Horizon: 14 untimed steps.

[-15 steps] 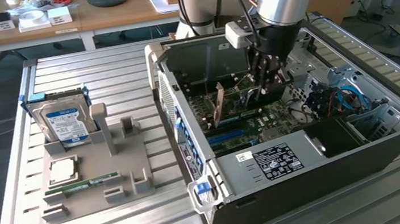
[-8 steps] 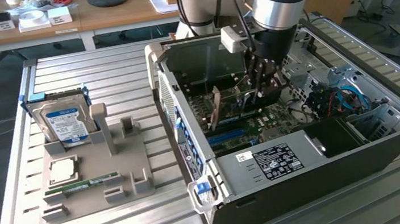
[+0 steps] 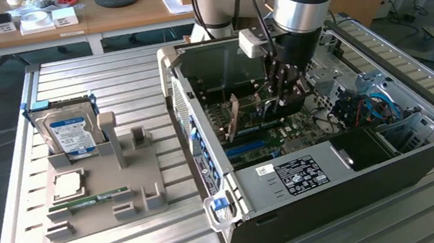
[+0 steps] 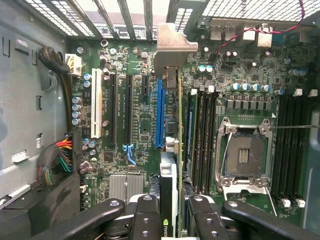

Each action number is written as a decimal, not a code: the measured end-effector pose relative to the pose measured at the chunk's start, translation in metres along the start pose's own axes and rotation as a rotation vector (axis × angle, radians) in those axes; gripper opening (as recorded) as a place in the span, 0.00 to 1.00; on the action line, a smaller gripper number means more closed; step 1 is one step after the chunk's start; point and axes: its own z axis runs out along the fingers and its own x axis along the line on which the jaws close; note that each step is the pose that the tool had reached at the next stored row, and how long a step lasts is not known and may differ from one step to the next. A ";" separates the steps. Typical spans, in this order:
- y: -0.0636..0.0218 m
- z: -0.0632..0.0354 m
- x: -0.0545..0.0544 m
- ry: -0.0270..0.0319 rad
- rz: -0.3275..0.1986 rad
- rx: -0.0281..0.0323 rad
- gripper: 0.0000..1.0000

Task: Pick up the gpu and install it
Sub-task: 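Insert the gpu into the slot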

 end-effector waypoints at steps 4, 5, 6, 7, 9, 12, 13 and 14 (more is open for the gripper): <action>0.0012 0.0001 0.000 -0.0002 0.000 0.0001 0.27; 0.0020 0.0002 0.000 -0.0003 0.000 0.0002 0.27; 0.0031 0.0002 0.000 -0.0002 0.000 0.0001 0.27; 0.0042 0.0002 0.000 -0.0001 0.000 0.0001 0.27; 0.0058 0.0003 0.000 0.0000 0.000 0.0001 0.27; 0.0066 0.0015 0.000 0.0001 0.000 0.0010 0.27; 0.0067 0.0019 0.001 0.0000 0.000 0.0013 0.27; 0.0069 0.0022 0.002 -0.0002 0.000 0.0015 0.27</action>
